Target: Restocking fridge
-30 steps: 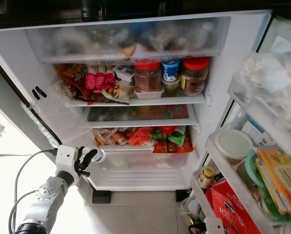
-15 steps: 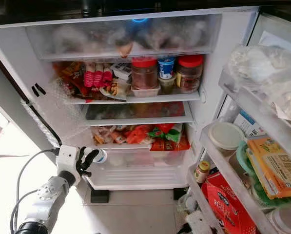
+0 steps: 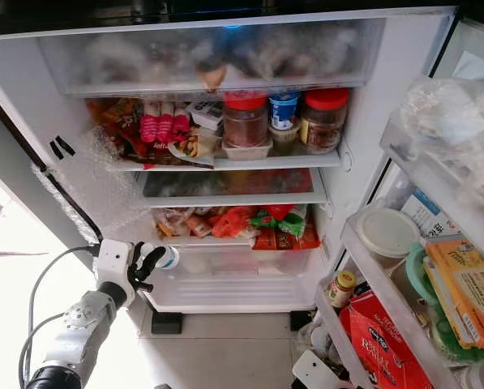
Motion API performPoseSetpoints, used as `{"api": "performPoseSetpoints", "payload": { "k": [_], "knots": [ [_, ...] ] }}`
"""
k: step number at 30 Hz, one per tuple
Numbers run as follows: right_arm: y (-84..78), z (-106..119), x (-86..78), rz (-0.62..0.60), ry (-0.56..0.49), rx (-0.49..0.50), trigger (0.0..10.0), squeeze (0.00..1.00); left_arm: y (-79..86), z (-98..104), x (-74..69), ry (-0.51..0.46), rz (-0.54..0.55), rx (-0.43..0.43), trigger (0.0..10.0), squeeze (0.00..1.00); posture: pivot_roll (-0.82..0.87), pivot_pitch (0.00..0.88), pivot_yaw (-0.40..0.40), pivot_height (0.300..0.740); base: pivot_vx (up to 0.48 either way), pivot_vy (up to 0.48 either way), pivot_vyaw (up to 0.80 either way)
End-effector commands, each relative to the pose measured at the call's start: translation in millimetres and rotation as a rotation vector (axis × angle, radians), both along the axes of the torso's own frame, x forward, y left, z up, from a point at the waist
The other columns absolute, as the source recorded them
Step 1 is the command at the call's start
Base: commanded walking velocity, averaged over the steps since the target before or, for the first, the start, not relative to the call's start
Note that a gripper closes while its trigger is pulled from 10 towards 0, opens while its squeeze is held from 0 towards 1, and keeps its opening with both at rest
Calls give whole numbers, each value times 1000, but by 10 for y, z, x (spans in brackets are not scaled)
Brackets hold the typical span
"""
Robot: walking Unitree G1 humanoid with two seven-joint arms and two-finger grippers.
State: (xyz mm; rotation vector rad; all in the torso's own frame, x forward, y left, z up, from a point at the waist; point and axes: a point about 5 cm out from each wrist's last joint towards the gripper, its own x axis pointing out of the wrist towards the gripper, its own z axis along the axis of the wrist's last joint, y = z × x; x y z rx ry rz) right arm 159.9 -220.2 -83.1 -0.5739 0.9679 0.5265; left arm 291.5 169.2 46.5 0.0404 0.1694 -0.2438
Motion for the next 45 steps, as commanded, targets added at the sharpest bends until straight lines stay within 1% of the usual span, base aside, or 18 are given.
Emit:
{"api": "performPoseSetpoints", "payload": {
  "k": [1, 2, 3, 4, 6, 7, 9, 11, 16, 22, 24, 26, 31, 37, 40, 45],
  "knots": [
    [-19, -67, -153, -45, 56, -1, 10000, 0, 13, 27, 18, -13, -7, 8, 10000, 0, -34, 79, 50, 685, 0, 0, 0],
    [-29, -69, -160, -85, 55, 10, 10000, 0, 12, 27, 20, -13, -7, 8, 10000, 0, -34, 79, 50, 685, 0, 0, 0],
    [-42, -77, -178, -155, 62, 36, 10000, 0, 5, 25, 21, -12, -9, 7, 10000, 0, -34, 79, 50, 685, 0, 0, 0],
    [-45, -78, -183, -164, 66, 40, 10000, 0, -2, 23, 22, -11, -10, 6, 10000, 0, -35, 78, 50, 685, 0, 0, 0],
    [-33, -77, -177, -97, 77, 20, 10000, 0, -13, 20, 23, -11, -11, 4, 10000, 0, -33, 78, 49, 685, 0, 0, 0],
    [-25, -76, -172, -63, 80, 7, 10000, 0, -12, 21, 24, -11, -11, 4, 10000, 0, -36, 79, 49, 676, 0, 0, 0],
    [-25, -76, -171, -57, 79, 4, 10000, 0, -11, 22, 24, -11, -11, 4, 10000, 0, -36, 78, 49, 672, 0, 0, 0],
    [-34, -79, -178, -91, 83, 15, 10000, 0, -9, 22, 27, -12, -9, 4, 10000, 0, -33, 80, 48, 657, 0, 0, 0],
    [-22, -74, -167, -70, 78, 17, 10000, 0, -6, 24, 30, -12, -8, 6, 10000, 0, -34, 79, 48, 628, 0, 0, 0],
    [-26, -71, -164, -93, 68, 25, 10000, 0, -16, 30, 40, -14, -9, 4, 10000, 0, -36, 78, 47, 628, 0, 0, 0],
    [-34, -73, -166, -86, 71, 9, 10000, 0, -24, 40, 50, -18, -10, 3, 10000, 0, -36, 79, 49, 628, 0, 0, 0],
    [-37, -73, -168, -97, 71, 14, 10000, 0, -26, 52, 59, -23, -7, 3, 10000, 0, -35, 78, 48, 628, 0, 0, 0],
    [-39, -72, -167, -103, 66, 16, 10000, 0, -29, 121, 103, -49, 3, -5, 10000, 0, -33, 79, 47, 628, 0, 0, 0],
    [-44, -73, -171, -124, 59, 19, 10000, 0, -33, 145, 118, -63, 17, -20, 10000, 0, -34, 76, 53, 628, 0, 0, 0],
    [-40, -76, -176, -125, 62, 21, 10000, 0, -23, 181, 150, -75, 30, -15, 10000, 0, -31, 70, 52, 628, 0, 0, 0],
    [-37, -79, -182, -124, 65, 20, 10000, 0, -38, 226, 168, -93, 23, -28, 10000, 0, -30, 60, 54, 628, 0, 0, 0]
  ]
}}
